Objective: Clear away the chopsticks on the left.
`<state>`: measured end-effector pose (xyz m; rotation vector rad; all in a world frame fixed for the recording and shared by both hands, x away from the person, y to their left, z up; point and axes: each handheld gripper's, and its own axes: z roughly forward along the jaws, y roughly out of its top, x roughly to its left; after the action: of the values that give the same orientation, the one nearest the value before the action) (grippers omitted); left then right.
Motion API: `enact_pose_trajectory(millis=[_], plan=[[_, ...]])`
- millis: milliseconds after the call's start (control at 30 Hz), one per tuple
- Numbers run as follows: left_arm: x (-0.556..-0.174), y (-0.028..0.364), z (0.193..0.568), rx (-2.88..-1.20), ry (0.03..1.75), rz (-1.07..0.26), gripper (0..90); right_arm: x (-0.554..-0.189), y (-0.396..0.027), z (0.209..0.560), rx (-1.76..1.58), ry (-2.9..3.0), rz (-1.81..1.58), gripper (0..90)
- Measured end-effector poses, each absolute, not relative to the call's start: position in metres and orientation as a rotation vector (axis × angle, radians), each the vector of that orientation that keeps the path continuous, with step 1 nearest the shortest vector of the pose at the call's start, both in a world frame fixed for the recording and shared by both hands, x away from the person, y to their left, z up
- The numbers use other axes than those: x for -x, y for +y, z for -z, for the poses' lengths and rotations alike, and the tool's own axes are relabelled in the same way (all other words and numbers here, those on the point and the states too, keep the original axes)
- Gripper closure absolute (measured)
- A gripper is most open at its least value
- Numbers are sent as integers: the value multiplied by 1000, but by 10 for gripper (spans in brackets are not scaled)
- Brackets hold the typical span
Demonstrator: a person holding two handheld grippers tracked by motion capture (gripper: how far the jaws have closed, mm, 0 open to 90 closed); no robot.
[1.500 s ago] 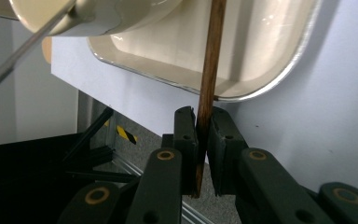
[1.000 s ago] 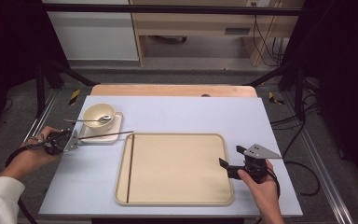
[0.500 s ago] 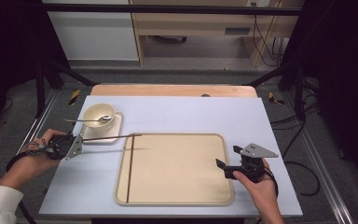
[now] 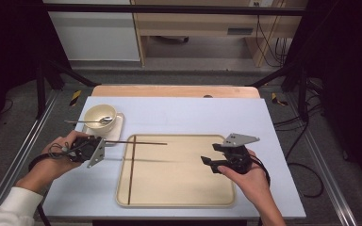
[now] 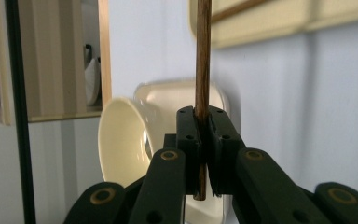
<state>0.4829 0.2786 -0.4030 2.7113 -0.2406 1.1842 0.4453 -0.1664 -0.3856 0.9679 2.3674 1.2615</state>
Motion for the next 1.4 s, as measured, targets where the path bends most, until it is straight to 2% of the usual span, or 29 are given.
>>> enact_pose_trajectory(millis=[333,733,1067,1400], plan=[[-467,239,405,-2672,-394,-1190,846,-457,-119,349,-867,2556,-1222,540],[-454,217,413,-2629,-484,-1188,846,-467,-65,368,-797,2761,-1131,671],[-446,208,416,-2602,-525,-1179,846,-477,-37,384,-789,2891,-1056,694],[-441,205,422,-2585,-549,-1161,846,-487,-28,393,-825,2946,-1039,714]])
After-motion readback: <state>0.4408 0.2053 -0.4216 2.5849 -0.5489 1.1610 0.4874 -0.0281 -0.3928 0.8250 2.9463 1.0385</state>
